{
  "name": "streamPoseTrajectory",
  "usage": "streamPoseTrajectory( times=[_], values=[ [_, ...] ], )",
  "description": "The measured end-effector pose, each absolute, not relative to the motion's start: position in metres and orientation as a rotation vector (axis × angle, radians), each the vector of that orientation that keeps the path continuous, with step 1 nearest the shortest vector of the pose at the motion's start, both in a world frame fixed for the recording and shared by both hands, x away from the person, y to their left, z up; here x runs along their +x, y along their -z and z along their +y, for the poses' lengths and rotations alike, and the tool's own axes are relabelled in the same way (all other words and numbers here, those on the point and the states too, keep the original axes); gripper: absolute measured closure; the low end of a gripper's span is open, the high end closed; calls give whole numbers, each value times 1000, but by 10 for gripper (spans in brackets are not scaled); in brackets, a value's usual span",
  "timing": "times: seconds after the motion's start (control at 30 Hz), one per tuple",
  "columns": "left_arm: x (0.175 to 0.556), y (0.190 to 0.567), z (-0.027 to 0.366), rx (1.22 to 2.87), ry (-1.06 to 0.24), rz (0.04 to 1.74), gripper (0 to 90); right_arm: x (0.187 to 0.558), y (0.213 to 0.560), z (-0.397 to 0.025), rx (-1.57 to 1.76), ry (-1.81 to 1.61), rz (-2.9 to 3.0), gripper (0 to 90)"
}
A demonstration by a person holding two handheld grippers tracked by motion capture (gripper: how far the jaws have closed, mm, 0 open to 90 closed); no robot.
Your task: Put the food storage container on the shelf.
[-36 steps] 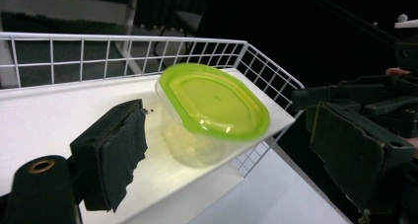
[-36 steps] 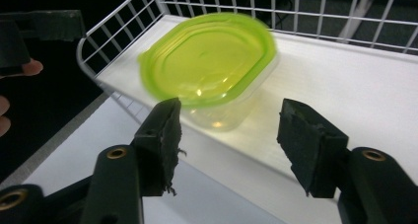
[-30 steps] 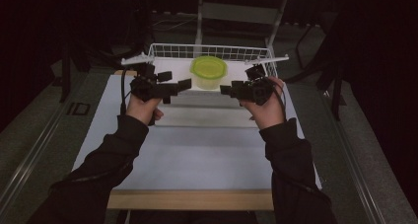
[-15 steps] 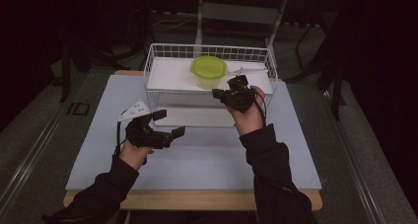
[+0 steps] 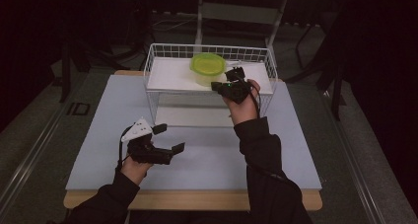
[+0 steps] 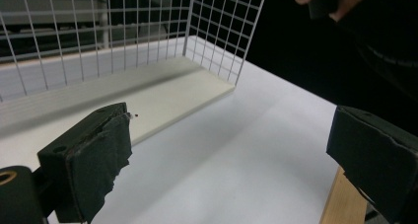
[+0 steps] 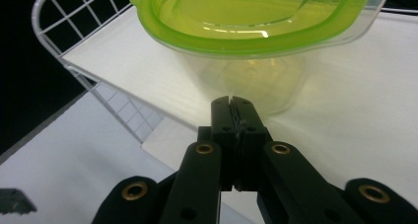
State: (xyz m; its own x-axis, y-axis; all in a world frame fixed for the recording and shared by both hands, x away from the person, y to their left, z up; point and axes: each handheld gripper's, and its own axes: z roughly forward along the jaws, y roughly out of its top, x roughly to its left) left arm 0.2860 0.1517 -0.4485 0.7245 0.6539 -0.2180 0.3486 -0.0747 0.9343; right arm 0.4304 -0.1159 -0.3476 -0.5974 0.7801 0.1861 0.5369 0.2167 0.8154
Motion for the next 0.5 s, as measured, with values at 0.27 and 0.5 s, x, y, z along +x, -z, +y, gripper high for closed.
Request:
streamPoseTrajectory(
  times=[0.27, 0.5],
  values=[
    [284, 452, 154, 1677, -311, 805, 38, 438, 347, -113, 1253, -1286, 2213, 864],
    [283, 455, 153, 1691, -326, 787, 38, 422, 350, -118, 1213, -1307, 2221, 804]
  ],
)
